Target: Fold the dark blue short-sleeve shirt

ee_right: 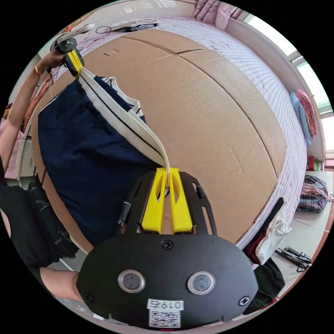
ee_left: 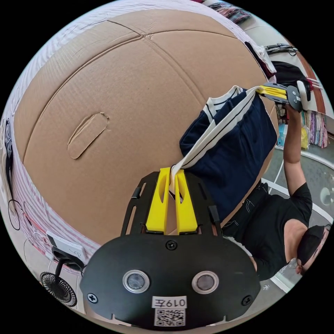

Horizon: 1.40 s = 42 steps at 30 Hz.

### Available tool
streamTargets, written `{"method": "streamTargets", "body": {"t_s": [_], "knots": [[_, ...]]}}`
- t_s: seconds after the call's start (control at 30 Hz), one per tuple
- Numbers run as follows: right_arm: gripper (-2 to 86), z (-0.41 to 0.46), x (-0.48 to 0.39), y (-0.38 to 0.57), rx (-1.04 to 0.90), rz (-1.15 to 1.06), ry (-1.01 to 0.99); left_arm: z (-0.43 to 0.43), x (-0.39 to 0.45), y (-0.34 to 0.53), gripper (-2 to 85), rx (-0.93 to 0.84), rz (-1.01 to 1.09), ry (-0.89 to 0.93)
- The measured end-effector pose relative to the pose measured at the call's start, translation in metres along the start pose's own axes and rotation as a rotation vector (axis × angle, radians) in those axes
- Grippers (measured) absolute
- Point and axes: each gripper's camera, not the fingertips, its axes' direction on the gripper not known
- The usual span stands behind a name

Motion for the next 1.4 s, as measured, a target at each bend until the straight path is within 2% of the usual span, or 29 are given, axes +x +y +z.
{"method": "streamTargets", "body": {"t_s": [0.4,0.67,0.83,0.93,1.0,1.1,1.17,1.27,1.4], "knots": [[-0.3,0.028,0.044,0.006,-0.043,0.093,-0.141,0.014,-0.020,0.019,0.6,-0.027,-0.031,0.017],[8.0,0.026,0.054,0.032,-0.071,0.080,-0.126,0.012,-0.027,0.071,1.5,-0.031,-0.062,-0.007],[7.8,0.011,0.053,0.053,-0.116,0.087,-0.083,-0.007,-0.027,0.118,1.3,-0.023,-0.065,-0.040],[4.4,-0.013,0.039,0.090,-0.071,0.117,0.048,-0.021,-0.024,0.163,1.3,0.016,-0.099,-0.107],[2.0,-0.029,0.027,0.123,-0.026,0.127,0.120,-0.032,-0.018,0.201,1.3,0.089,-0.093,-0.133],[-0.2,-0.062,0.008,0.199,0.123,0.191,0.157,-0.054,0.001,0.287,1.2,0.352,-0.035,-0.123],[-0.7,-0.091,-0.020,0.273,0.331,0.186,0.075,-0.064,0.027,0.379,1.3,0.687,0.090,-0.048],[-0.8,-0.111,-0.053,0.367,0.635,0.165,-0.131,-0.038,0.063,0.486,1.7,0.983,0.285,0.103],[-0.4,-0.104,-0.092,0.443,0.761,0.168,-0.262,0.021,0.099,0.573,2.9,1.086,0.275,0.119]]}}
